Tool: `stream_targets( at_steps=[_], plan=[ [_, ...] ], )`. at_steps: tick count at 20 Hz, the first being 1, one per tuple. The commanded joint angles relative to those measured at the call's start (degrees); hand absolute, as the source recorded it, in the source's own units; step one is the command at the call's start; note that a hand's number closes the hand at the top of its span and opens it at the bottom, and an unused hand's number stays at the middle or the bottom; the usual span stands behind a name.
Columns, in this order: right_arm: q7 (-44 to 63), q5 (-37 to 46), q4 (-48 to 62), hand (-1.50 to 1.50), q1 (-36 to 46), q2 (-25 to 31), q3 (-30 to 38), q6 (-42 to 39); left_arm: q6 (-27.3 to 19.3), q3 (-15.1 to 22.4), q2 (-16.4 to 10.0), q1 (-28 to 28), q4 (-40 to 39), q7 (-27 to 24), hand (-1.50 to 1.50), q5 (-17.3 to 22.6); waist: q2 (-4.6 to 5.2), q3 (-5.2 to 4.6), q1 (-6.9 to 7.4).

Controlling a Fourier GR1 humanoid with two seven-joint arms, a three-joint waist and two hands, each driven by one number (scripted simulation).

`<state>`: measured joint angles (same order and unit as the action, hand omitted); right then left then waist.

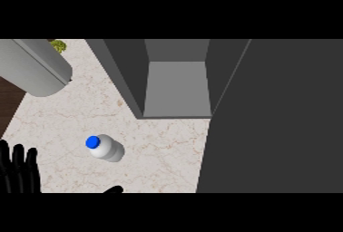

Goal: Pick up the bottled water, place it into the cabinet and close the cabinet

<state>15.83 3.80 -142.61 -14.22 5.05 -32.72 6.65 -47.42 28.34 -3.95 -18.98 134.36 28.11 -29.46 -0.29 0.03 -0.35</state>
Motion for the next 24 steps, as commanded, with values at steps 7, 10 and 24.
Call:
stream_targets(
  at_steps=[7, 10, 24],
  plan=[
    [2.06, 6.31, -6.5, -1.5, -0.16, 3.66, -2.8, 2.37, -1.53, -4.12, -0.43, 1.16, -3.46, -3.43, -1.5, 2.44, 0.09, -0.07, -0.07],
    [2.37, 7.59, -4.3, -1.5, 1.67, 3.19, -2.28, 4.26, -2.86, -3.36, 0.1, 0.01, -4.85, -6.28, -1.5, 3.33, 0.1, -0.07, 0.11],
    [4.21, 9.95, -6.12, -1.5, 1.35, 6.11, -8.11, 8.93, 0.02, -14.7, 1.04, 5.58, -25.0, -23.1, -1.5, 22.18, 0.1, -0.14, -0.16]
  ],
)
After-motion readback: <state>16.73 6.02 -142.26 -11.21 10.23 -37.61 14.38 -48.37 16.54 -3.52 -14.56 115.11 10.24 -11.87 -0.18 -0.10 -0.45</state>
